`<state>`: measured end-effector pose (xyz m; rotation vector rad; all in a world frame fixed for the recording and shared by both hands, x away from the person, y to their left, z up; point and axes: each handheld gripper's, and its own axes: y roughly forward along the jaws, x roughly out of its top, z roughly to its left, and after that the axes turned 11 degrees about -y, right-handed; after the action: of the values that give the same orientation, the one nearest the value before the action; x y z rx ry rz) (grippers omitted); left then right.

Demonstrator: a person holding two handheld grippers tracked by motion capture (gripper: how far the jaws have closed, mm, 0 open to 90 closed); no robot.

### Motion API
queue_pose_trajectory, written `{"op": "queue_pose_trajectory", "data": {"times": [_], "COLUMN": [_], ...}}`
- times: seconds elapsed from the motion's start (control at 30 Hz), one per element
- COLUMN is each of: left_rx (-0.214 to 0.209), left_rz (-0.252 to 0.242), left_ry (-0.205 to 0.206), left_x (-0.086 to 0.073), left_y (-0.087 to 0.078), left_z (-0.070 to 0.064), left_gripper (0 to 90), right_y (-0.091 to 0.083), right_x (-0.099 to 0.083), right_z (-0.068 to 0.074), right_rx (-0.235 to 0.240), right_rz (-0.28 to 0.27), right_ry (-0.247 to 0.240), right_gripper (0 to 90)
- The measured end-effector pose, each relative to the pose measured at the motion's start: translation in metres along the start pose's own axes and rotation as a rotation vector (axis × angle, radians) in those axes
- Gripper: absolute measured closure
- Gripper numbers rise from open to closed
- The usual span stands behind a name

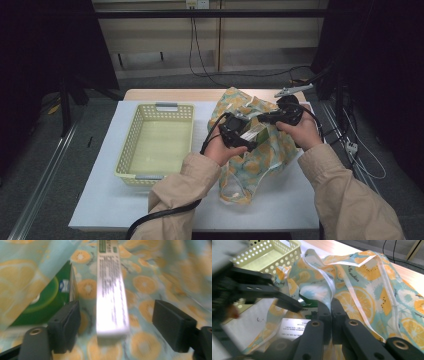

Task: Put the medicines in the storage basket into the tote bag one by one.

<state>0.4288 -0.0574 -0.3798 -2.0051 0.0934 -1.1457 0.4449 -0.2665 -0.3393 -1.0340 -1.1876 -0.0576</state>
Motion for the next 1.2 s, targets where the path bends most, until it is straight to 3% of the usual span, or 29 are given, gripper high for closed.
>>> {"op": "queue_pose_trajectory", "data": {"times": [0.03, 0.07, 0.1, 0.23, 0.4, 0.67, 0.8, 0.9, 0.93, 0.97, 1.03, 1.07, 1.13, 1.2], "left_rx": [-0.006, 0.029, -0.004, -0.003, -0.009, 0.003, -0.005, 0.035, 0.028, 0.053, 0.049, 0.080, 0.051, 0.031], "left_rz": [0.002, 0.003, 0.010, 0.026, 0.033, 0.079, 0.073, 0.073, 0.075, 0.082, 0.076, 0.086, 0.098, 0.112], "left_ry": [0.003, 0.012, 0.018, 0.020, 0.010, -0.002, 0.000, 0.002, 0.003, 0.020, 0.052, 0.080, 0.082, 0.092], "left_x": [-0.004, -0.008, -0.013, -0.032, -0.054, -0.080, -0.084, -0.086, -0.087, -0.088, -0.089, -0.089, -0.089, -0.088], "left_y": [-0.005, -0.011, -0.015, -0.025, -0.026, -0.007, 0.004, 0.011, 0.013, 0.014, 0.015, 0.015, 0.013, 0.011], "left_z": [-0.001, -0.003, -0.003, -0.006, -0.005, -0.005, -0.001, 0.002, 0.004, 0.004, 0.005, 0.003, 0.002, 0.001], "left_gripper": [19.9, 19.9, 19.7, 19.2, 18.2, 18.3, 17.1, 17.6, 18.3, 18.7, 23.3, 24.8, 31.5, 45.6], "right_y": [0.001, 0.002, 0.002, 0.004, 0.007, 0.010, 0.011, 0.012, 0.011, 0.011, 0.011, 0.011, 0.012, 0.012], "right_x": [-0.001, -0.001, -0.002, -0.003, -0.004, -0.004, -0.006, -0.007, -0.007, -0.007, -0.007, -0.007, -0.008, -0.009], "right_z": [0.001, 0.001, 0.001, 0.003, 0.007, 0.010, 0.009, 0.009, 0.009, 0.008, 0.008, 0.008, 0.007, 0.007], "right_rx": [0.000, 0.000, 0.001, -0.001, -0.002, 0.003, 0.005, 0.005, 0.006, 0.009, 0.013, 0.014, 0.016, 0.016], "right_rz": [0.005, 0.004, 0.003, 0.008, 0.017, 0.021, 0.022, 0.020, 0.020, 0.020, 0.019, 0.019, 0.019, 0.017], "right_ry": [-0.001, -0.001, 0.000, 0.005, -0.003, -0.012, -0.008, -0.006, -0.007, -0.006, -0.001, -0.002, -0.001, 0.002], "right_gripper": [89.5, 89.5, 89.5, 89.5, 89.4, 89.5, 89.4, 89.4, 89.5, 89.5, 89.5, 89.5, 89.5, 89.5]}}
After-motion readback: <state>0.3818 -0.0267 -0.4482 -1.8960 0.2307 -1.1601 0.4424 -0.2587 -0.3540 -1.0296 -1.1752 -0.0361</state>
